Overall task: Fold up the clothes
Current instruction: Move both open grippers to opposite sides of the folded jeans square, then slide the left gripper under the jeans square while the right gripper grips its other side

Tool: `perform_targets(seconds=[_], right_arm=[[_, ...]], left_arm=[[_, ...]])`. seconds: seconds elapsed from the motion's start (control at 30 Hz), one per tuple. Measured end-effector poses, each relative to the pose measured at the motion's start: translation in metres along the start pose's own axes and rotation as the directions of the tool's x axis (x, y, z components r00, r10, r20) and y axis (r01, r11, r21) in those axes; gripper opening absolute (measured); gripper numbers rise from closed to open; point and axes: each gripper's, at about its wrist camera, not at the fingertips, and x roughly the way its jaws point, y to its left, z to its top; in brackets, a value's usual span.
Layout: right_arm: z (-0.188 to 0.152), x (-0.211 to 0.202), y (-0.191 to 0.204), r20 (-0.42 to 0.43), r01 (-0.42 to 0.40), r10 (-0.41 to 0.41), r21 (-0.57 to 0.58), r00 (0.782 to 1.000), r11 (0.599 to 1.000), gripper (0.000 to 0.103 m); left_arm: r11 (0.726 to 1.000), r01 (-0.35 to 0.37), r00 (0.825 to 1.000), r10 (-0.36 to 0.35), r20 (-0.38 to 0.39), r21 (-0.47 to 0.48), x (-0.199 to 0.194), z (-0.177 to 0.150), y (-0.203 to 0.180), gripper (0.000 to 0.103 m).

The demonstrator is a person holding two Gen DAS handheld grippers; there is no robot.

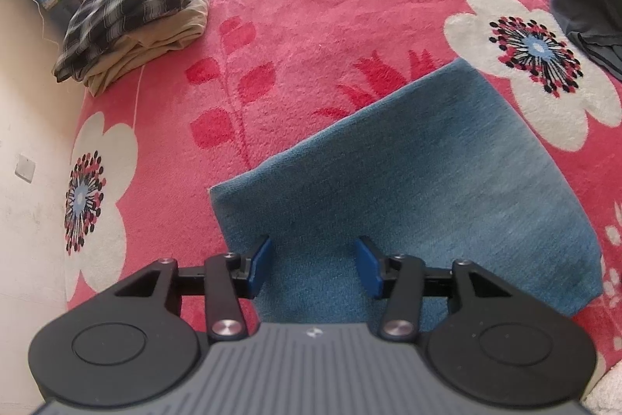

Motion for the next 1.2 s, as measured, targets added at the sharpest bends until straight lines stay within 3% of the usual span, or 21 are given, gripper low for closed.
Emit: perform_targets(seconds=[0.13,0.27,0.53,0.8,1.07,1.2], right_arm=[[0.023,-0.003,0.009,0.060,-0.034,0.035,-0.015,0.998,0.999,0.036],[0.051,0.026,0.025,0.075,-0.053,0.056,-0.042,0.996,0.998,0.036],[0.093,0.090,0.046,0.017,-0.111,0.113,-0.066,0.994,0.992,0.035],[0.101,0.129,0.052,-0.060,-0.106,0.104,-0.036,0.993,0.994,0.036],[0.101,0.140,0.053,-0.077,-0.103,0.100,-0.038,0.992,0.994,0.036],[0.106,0.128,0.048,-0.065,-0.131,0.128,-0.035,0.990,0.991,0.036]], left_arm=[[1.000,0.003,1.000,-0.003,-0.015,-0.005,0.000,0.001,0.000,0.053],[1.000,0.013,0.999,-0.013,-0.030,-0.006,0.000,0.003,0.001,0.054],[1.000,0.028,0.998,-0.028,-0.048,-0.007,0.001,0.004,0.004,0.056],[0.999,0.040,0.997,-0.041,-0.059,-0.014,0.003,0.006,0.006,0.056],[0.998,0.057,0.997,-0.057,-0.056,-0.013,0.003,0.005,0.009,0.057],[0.993,0.108,0.994,-0.107,0.028,-0.043,-0.016,-0.005,0.030,0.059]])
